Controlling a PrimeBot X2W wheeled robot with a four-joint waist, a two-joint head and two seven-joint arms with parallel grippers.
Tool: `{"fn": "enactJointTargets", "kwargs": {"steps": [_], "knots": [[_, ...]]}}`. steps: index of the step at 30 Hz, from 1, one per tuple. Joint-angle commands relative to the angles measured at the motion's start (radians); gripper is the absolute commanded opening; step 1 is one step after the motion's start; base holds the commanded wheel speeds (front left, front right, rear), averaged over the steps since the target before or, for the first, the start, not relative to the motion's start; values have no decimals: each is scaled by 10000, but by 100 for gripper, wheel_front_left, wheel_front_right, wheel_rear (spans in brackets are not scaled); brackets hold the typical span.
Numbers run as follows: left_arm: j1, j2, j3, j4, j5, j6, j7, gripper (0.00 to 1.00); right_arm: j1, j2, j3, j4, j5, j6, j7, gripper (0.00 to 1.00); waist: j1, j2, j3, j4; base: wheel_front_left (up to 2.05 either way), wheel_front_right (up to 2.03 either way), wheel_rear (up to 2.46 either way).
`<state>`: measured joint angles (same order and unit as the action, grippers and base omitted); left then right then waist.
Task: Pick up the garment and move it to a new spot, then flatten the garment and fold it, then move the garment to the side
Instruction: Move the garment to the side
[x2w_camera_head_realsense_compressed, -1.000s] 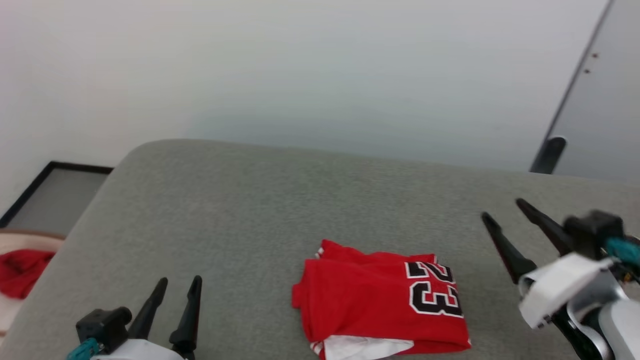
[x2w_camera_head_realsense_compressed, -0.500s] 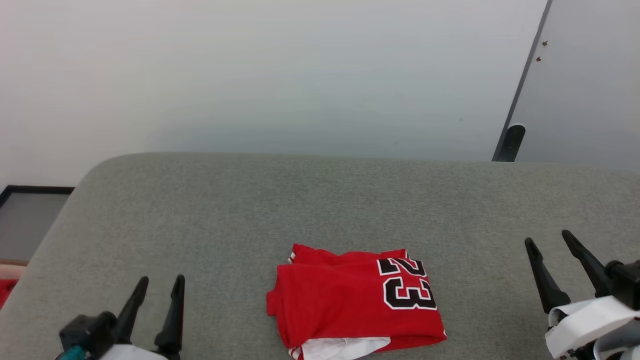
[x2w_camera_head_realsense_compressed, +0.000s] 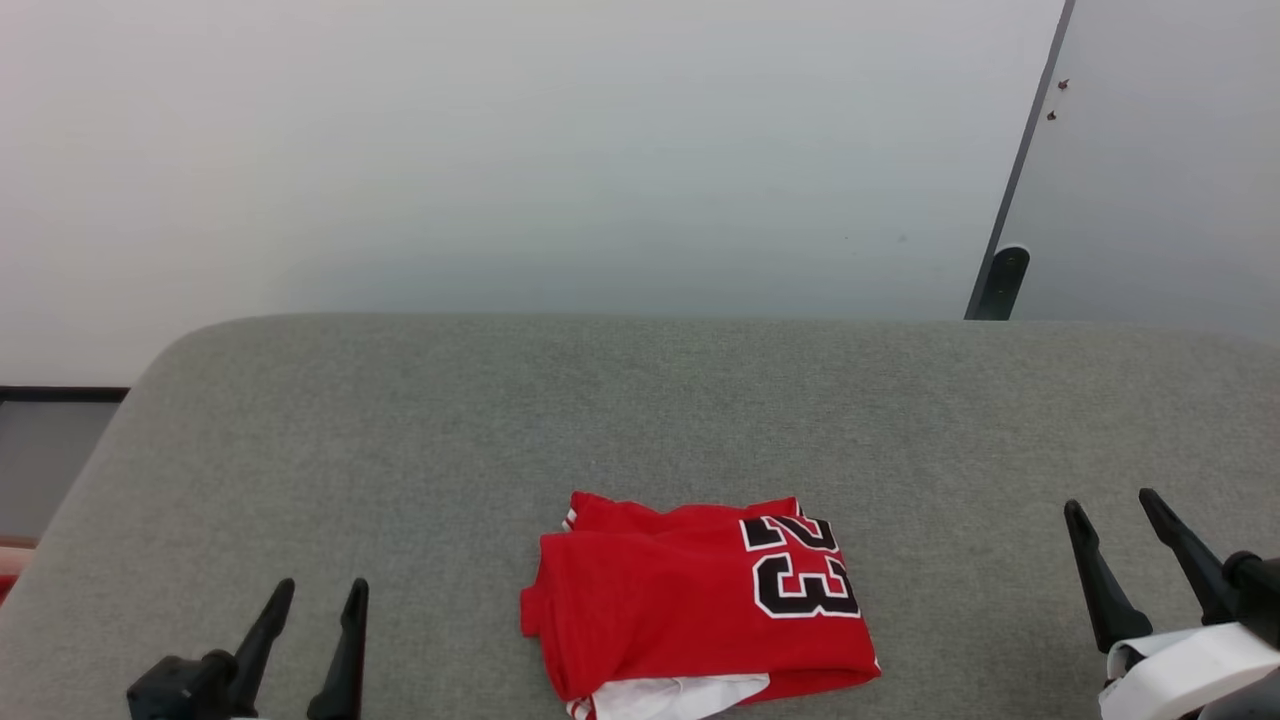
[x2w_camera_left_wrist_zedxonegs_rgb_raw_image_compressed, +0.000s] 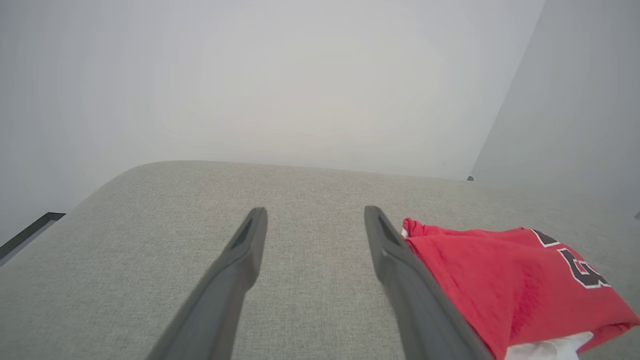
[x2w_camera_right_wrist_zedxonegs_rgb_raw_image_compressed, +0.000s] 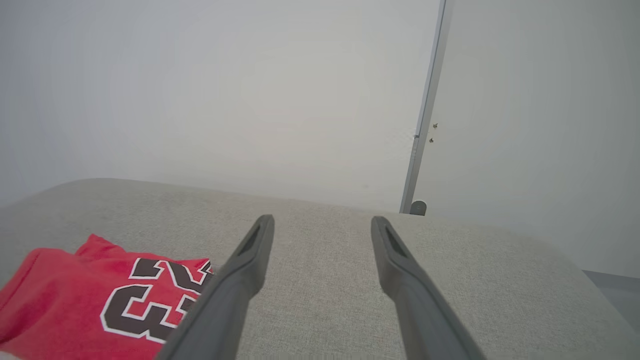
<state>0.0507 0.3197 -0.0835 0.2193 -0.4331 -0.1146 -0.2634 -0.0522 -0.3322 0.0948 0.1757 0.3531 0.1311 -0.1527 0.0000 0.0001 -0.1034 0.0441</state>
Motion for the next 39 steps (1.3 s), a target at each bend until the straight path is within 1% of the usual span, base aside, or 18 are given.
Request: {"fn": "enactJointTargets", "kwargs": {"steps": [1, 7, 11, 15, 19, 23, 27, 29, 31, 36, 39], "knots": [[148, -48, 83, 18, 71, -41, -2, 100, 51, 33, -79, -32, -51, -8, 5, 100, 0, -1, -1, -18, 0, 0, 0], [145, -185, 212, 64, 177, -106, -3, 100, 151, 69, -114, -59, -65, -8, 86, 100, 0, -1, 1, -18, 0, 0, 0], [75, -229, 405, 64, 214, -134, -3, 100, 74, 91, 94, -67, -17, -8, 286, 100, 0, -1, -1, 163, 0, 0, 0], [1, -218, 627, 82, 294, -140, -3, 100, -75, 71, 494, -62, 29, -8, 517, 100, 0, -1, -22, 567, 0, 0, 0], [89, -233, 853, 1, 400, 4, -3, 100, -237, 80, 837, -24, 75, -8, 724, 100, 0, -1, -102, 1092, 0, 0, 0], [322, -189, 957, -113, 441, 33, -3, 100, -402, 61, 1088, 46, 186, -8, 1033, 100, 0, -1, -166, 1602, 0, 0, 0], [426, -221, 933, -220, 389, 87, 7, 100, -628, -79, 1373, 222, 496, -8, 1965, 100, 0, -1, -163, 2043, 0, 0, 0], [472, -222, 899, -246, 331, 69, 36, 100, -807, -294, 1620, 241, 605, -8, 2606, 100, 0, -1, -114, 2228, 0, 0, 0], [482, -226, 818, -271, 316, 57, 54, 100, -954, -353, 1620, 364, 984, -8, 3364, 100, 0, -1, -34, 2399, 0, 0, 0], [267, -302, 591, -354, 336, 46, 144, 100, -1300, -855, 1890, 422, 1574, -10, 5447, 100, 0, -1, 321, 2847, 0, 0, 0], [-20, -437, 397, -406, 344, 21, 152, 100, -1437, -1196, 1885, 258, 1797, -10, 6645, 100, 0, -1, 812, 3086, 0, 0, 0]]}}
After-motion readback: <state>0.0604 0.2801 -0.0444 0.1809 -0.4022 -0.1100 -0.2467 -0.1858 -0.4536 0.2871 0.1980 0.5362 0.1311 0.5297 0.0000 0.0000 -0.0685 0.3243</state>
